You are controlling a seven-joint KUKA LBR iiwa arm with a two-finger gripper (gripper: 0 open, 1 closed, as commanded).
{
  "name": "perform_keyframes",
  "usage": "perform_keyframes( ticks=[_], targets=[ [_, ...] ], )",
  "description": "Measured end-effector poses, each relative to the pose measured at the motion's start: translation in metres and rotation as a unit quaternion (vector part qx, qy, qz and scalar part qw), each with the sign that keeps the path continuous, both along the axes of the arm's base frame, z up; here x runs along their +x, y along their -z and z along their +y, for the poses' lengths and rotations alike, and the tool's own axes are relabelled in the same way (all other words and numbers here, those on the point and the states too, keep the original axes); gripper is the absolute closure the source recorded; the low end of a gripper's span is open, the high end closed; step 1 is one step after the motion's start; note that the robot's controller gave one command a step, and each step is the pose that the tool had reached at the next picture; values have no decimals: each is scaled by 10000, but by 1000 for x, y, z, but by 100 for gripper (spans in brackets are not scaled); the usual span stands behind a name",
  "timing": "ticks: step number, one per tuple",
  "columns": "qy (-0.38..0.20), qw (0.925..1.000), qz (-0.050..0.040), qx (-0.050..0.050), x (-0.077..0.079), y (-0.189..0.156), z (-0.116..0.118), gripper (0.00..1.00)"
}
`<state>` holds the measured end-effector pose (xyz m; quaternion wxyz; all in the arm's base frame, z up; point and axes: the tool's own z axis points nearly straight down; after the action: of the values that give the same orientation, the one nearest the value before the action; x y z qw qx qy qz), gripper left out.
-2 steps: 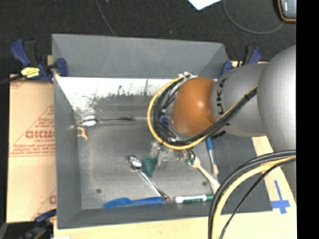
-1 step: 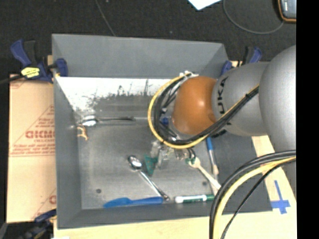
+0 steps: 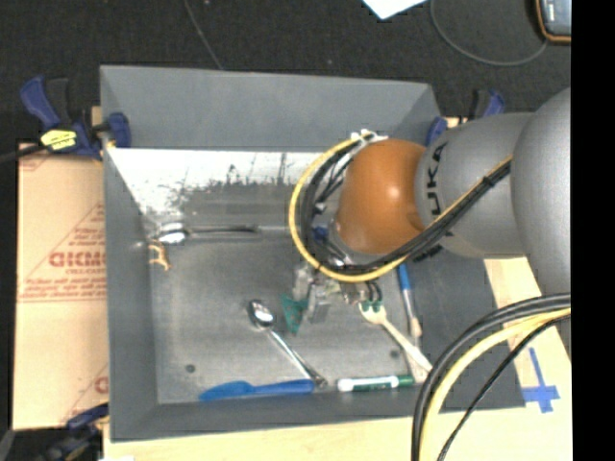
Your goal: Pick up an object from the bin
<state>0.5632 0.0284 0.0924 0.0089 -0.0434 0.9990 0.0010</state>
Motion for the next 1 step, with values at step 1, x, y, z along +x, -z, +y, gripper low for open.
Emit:
perform_keyframes(
  ticks=[1],
  targets=[
    [9,10000,-12,-1,1,-23,0,100]
  ],
)
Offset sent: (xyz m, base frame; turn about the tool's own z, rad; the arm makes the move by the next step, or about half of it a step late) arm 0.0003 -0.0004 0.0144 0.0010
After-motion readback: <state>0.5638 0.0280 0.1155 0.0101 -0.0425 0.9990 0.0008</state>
